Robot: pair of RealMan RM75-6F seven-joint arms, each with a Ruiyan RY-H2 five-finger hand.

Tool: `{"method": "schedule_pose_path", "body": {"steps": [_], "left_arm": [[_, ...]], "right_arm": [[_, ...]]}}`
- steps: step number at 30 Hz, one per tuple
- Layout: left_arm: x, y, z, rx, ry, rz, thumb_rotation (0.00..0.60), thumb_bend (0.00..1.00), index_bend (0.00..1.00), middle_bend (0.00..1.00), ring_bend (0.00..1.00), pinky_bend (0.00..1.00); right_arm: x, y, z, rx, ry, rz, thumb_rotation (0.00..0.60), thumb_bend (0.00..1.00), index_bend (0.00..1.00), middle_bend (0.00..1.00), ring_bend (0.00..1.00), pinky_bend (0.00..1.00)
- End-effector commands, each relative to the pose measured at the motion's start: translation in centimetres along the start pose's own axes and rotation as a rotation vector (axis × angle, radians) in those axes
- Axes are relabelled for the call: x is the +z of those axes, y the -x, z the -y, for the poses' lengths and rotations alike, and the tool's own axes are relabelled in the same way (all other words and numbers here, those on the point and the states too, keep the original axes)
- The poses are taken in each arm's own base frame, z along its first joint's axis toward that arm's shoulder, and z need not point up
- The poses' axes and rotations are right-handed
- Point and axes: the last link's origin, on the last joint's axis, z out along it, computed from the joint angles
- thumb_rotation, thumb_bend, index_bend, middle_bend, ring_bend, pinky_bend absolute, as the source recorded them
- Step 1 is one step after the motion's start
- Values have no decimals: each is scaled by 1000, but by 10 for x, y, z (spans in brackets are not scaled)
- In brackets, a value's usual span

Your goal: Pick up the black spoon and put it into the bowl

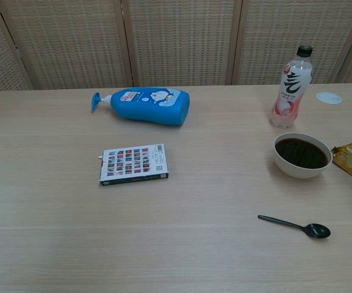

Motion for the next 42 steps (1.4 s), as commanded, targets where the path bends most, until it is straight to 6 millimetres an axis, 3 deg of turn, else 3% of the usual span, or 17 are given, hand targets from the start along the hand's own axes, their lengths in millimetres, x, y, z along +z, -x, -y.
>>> {"method": "schedule_pose_path", "body": {"steps": [1, 13, 22, 30, 34, 39, 42], "left_arm": [[0, 0, 0, 1, 0, 0, 600, 419, 0, 0, 0, 0], [1, -1, 0, 5, -2, -2, 600, 419, 0, 0, 0, 0], [3, -1, 0, 10, -3, -1, 600, 419, 0, 0, 0, 0], [4, -1, 1, 13, -6, -1, 600, 419, 0, 0, 0, 0], [4, -1, 2, 15, -8, 1, 600, 419, 0, 0, 0, 0], [4, 0, 3, 17, -12, 3, 600, 419, 0, 0, 0, 0], [4, -1, 4, 18, -12, 1, 600, 419, 0, 0, 0, 0]], "right_arm": [[0, 0, 0, 0, -1, 0, 600, 167, 295, 174, 29, 223], [3, -5, 8, 9, -44, -4, 600, 166, 295, 194, 36, 223], [9, -11, 27, 14, -153, 55, 600, 167, 295, 302, 177, 249], [21, -11, 51, -35, -293, 172, 600, 187, 295, 490, 428, 530], [25, -8, 60, -59, -346, 220, 600, 229, 295, 671, 652, 760], [31, 5, 75, -123, -438, 365, 600, 369, 295, 814, 828, 925], [34, 12, 80, -152, -468, 422, 600, 522, 295, 879, 896, 985]]}}
